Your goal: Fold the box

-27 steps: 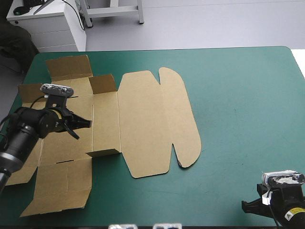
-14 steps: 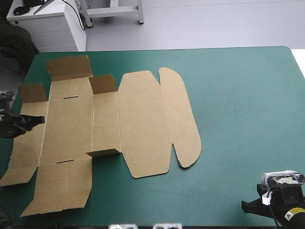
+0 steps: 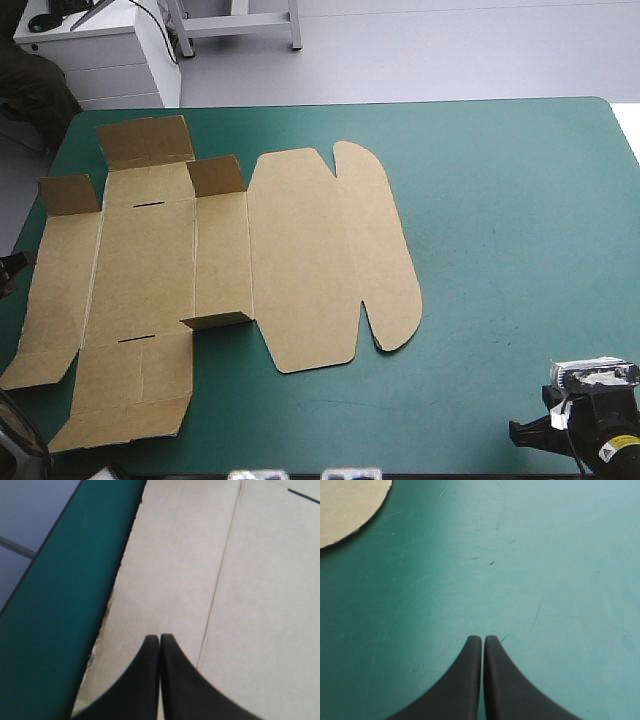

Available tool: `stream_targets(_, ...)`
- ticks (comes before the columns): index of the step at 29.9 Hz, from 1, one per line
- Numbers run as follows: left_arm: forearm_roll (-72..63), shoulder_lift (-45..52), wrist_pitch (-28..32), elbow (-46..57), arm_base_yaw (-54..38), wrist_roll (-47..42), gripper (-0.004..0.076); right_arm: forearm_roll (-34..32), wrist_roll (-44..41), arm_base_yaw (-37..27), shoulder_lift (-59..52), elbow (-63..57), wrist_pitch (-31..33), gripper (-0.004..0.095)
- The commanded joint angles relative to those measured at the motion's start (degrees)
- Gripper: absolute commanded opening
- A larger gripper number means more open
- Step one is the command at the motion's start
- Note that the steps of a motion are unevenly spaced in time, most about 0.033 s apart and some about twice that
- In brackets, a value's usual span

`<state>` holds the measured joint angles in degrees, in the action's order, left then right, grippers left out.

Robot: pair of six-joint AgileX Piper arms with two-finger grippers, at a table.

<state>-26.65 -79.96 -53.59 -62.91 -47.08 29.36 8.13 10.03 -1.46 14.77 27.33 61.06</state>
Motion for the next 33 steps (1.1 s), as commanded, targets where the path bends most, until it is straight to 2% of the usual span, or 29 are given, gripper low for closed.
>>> stream_targets(1,-2.57,-2.15,0.79,-2.6,-2.5,0.37,-0.0007,-0.29,0.63,0.15,0.8,1.57,-3.11,0.0)
stream_targets(6,-2.78,-8.83,-4.48,-5.68,-6.24,3.63,-0.0007,-0.29,0.63,0.15,0.8,1.57,-3.11,0.0)
stream_targets(16,-5.89,-22.31,-20.61,-21.03,-8.03,11.02,-0.0001,-0.29,0.63,0.15,0.9,1.57,-3.11,0.0)
stream_targets(23,-6.39,-24.25,-16.13,-25.53,-7.91,11.89,-0.0001,-0.38,0.5,0.15,0.9,1.57,-3.11,0.0)
stream_targets(29,-5.81,-24.25,-16.73,-25.53,-7.91,11.5,0.0001,-0.38,0.27,0.15,0.9,1.57,-3.11,0.0)
stream_targets(33,-5.71,-24.25,-18.3,-25.53,-7.91,11.5,0.0102,-0.38,0.27,0.15,0.9,1.57,-3.11,0.0)
